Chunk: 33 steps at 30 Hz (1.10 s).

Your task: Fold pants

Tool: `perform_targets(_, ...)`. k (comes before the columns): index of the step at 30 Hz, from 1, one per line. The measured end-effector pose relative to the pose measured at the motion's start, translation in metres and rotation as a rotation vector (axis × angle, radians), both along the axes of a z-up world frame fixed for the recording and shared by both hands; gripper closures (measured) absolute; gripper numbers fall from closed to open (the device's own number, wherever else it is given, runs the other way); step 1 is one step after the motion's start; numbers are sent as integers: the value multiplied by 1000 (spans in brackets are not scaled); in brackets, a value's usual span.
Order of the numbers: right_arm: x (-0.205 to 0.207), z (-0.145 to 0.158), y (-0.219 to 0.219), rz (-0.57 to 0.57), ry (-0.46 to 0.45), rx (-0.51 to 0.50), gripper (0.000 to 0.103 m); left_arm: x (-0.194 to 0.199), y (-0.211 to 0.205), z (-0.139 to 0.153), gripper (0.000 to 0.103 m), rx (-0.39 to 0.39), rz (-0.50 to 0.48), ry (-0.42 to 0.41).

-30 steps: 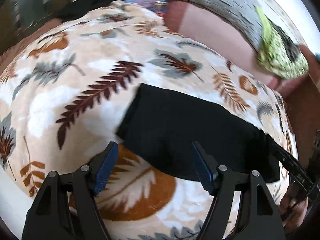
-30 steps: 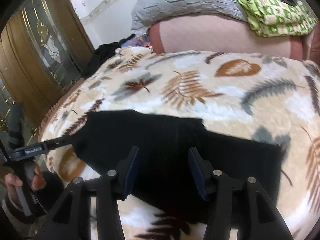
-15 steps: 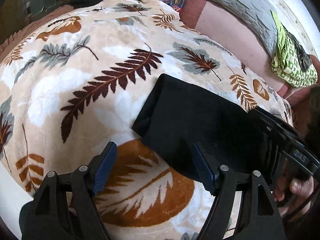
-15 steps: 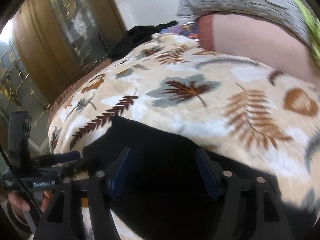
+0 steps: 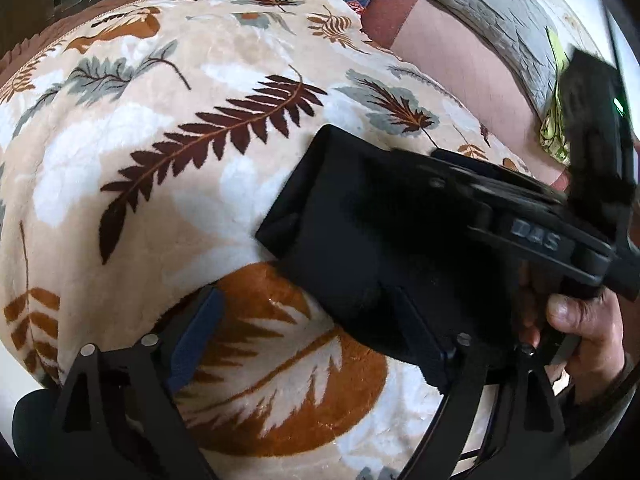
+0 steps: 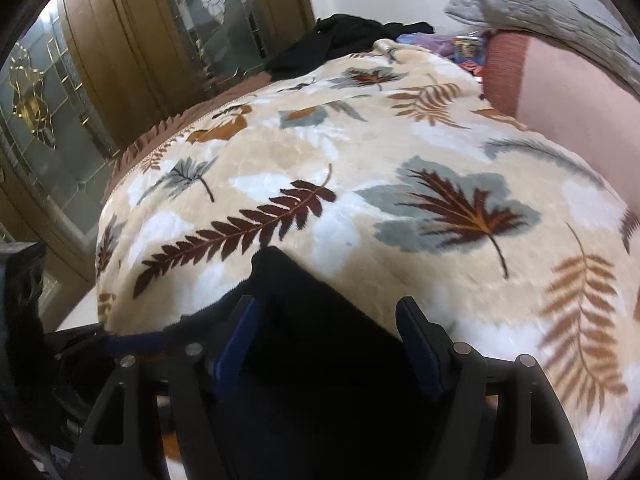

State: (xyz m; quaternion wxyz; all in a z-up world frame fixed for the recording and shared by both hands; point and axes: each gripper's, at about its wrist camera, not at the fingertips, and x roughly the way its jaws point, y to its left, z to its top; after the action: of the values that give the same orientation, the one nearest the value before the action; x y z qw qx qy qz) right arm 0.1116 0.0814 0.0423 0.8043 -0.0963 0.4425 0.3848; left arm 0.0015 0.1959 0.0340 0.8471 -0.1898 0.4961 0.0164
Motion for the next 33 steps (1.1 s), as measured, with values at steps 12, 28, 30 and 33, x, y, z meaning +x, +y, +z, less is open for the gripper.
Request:
perform_targets(12, -10, 11, -12, 4, 40, 120, 91, 0, -12, 24, 80, -24, -94, -89)
perform_targets(28, -86, 51, -306, -530, -55, 296, 100, -42, -258, 73, 89, 40, -712, -285)
perform_targets(30, -92, 32, -336, -632, -12, 285, 96, -40, -285, 45, 94, 38, -782, -199)
perform_targets(33, -110, 18, -375, -744, 41, 319, 93, -44, -299, 26, 93, 71, -834, -113)
